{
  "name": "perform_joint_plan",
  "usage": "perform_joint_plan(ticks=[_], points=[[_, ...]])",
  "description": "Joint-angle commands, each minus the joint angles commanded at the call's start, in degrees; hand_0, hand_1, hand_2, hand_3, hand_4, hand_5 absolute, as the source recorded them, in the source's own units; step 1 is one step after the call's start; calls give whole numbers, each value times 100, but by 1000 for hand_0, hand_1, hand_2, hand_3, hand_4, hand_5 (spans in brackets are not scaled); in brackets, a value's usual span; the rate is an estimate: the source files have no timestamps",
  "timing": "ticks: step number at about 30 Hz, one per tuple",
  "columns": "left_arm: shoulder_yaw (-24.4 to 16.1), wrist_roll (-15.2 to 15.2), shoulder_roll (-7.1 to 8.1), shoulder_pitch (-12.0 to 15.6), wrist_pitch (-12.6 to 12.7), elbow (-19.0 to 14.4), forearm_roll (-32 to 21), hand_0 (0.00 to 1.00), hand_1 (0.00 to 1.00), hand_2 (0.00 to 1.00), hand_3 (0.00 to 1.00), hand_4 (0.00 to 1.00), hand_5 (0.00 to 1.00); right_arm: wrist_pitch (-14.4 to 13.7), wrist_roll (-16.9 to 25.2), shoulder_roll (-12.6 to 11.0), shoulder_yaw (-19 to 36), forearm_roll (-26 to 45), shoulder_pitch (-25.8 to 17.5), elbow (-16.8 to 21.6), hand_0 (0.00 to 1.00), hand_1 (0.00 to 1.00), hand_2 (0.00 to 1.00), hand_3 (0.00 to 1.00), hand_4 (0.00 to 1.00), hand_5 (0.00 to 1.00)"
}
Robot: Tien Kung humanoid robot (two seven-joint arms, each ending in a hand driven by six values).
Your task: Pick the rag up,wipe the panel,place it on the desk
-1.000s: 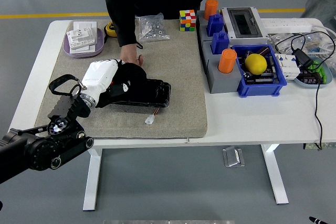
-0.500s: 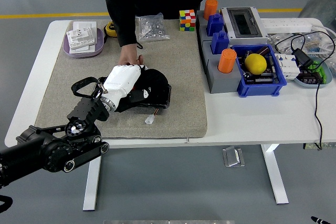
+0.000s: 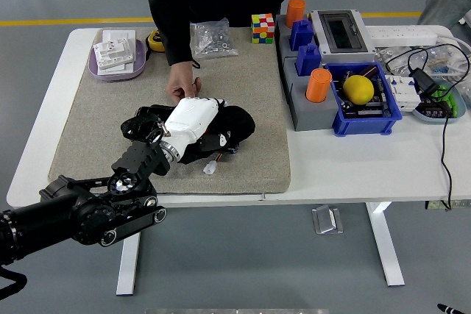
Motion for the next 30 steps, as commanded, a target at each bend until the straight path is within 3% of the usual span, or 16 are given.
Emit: perform_joint_plan(ticks=[9, 13, 30], points=[[-41, 1, -12, 31, 10, 8, 7, 222, 104, 672, 638, 470, 105, -18, 5, 29, 11, 2, 12, 9, 779, 650, 714, 637, 998, 563], [-124, 5, 83, 62, -8, 44, 37, 222, 104, 674, 639, 470, 103, -17, 4, 37, 47, -7, -4, 5, 779, 649, 715, 637, 998, 562], [-963, -57, 773, 401, -35, 266, 302, 220, 104, 673, 639, 471, 106, -27, 7, 76, 169, -47, -24, -7, 779, 650, 715, 636, 998, 561]])
